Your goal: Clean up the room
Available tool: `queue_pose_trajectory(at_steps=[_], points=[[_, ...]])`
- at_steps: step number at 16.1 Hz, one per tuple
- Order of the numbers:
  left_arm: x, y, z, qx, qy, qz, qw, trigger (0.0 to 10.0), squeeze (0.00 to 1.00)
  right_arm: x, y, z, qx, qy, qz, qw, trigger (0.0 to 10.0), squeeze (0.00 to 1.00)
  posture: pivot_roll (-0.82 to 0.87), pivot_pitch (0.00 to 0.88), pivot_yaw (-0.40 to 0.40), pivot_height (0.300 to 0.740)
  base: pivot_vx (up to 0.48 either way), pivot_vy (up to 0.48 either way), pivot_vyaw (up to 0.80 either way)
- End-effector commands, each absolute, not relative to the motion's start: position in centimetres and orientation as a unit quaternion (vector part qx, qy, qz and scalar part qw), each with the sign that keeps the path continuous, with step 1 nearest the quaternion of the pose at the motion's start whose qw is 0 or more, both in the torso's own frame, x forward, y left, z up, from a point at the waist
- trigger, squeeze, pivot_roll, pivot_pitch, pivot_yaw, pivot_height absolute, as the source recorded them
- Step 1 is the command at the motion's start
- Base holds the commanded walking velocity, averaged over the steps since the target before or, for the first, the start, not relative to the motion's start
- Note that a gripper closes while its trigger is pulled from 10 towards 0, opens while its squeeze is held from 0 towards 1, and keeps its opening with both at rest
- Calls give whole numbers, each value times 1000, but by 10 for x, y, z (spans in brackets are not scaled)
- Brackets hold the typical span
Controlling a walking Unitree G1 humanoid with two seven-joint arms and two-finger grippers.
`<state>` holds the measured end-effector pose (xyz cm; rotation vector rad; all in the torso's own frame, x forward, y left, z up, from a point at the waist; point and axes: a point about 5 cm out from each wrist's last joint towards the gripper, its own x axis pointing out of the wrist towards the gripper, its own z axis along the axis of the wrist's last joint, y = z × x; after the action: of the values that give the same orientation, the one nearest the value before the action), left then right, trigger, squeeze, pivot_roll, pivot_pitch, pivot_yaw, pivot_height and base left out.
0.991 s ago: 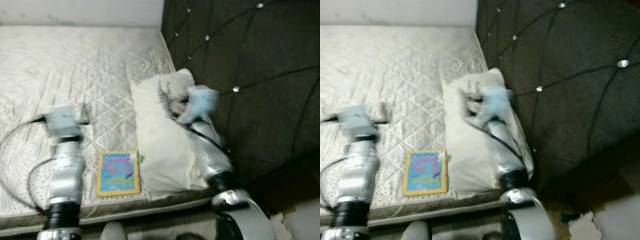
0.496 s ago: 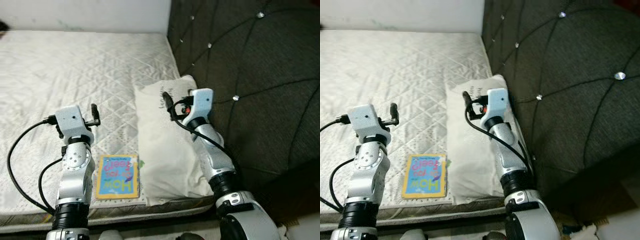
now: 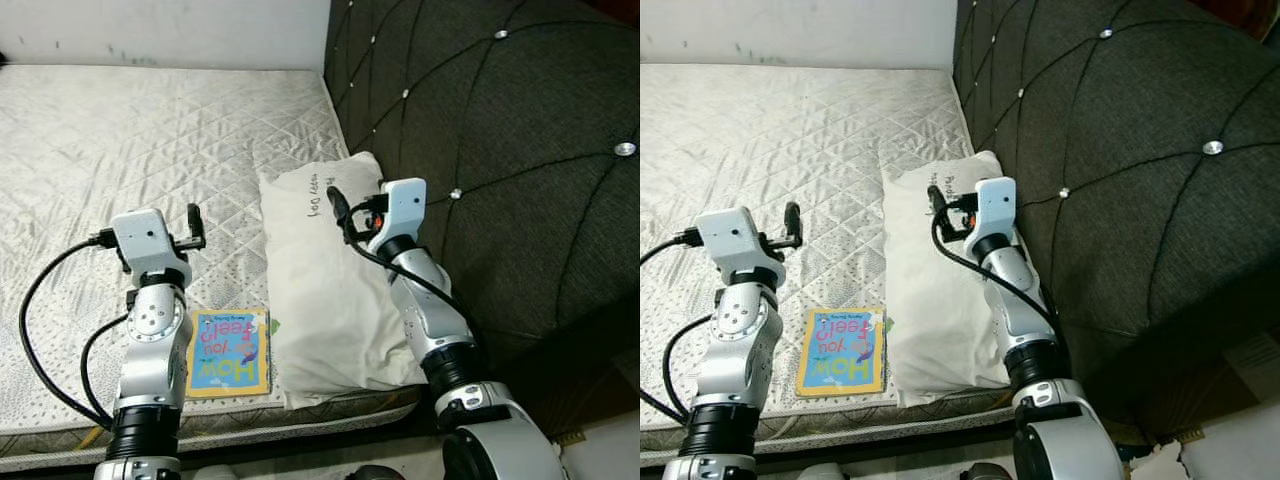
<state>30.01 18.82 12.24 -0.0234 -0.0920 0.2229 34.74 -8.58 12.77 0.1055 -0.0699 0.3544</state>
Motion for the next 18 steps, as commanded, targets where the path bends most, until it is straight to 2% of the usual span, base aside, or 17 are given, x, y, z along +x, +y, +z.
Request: queue_pose_trajectory(at_steps=[1, 6, 8, 10, 15, 18], points=[[300, 187, 121, -12, -47, 102, 994, 10000, 0, 350, -88, 124, 66, -15, 166, 984, 10000, 0, -19, 0, -53, 740, 0, 472, 0], [301, 186, 122, -20, -51, 97, 994, 10000, 0, 352, -91, 120, 64, 0, 150, 987, 10000, 0, -14, 0, -53, 740, 0, 471, 0], [302, 183, 123, -26, -52, 91, 994, 10000, 0, 352, -91, 120, 23, -9, 137, 990, 10000, 0, -16, 0, -53, 740, 0, 469, 0], [303, 182, 123, -28, -52, 90, 994, 10000, 0, 352, -88, 122, 43, -13, 151, 988, 10000, 0, -19, 0, -51, 740, 0, 471, 0], [305, 185, 125, -34, -50, 90, 994, 10000, 0, 354, -88, 120, 17, -3, 144, 989, 10000, 0, -20, 0, -51, 740, 0, 470, 0], [305, 184, 124, -38, -48, 90, 994, 10000, 0, 354, -87, 122, 36, -9, 151, 988, 10000, 0, -21, 0, -52, 740, 0, 470, 0]])
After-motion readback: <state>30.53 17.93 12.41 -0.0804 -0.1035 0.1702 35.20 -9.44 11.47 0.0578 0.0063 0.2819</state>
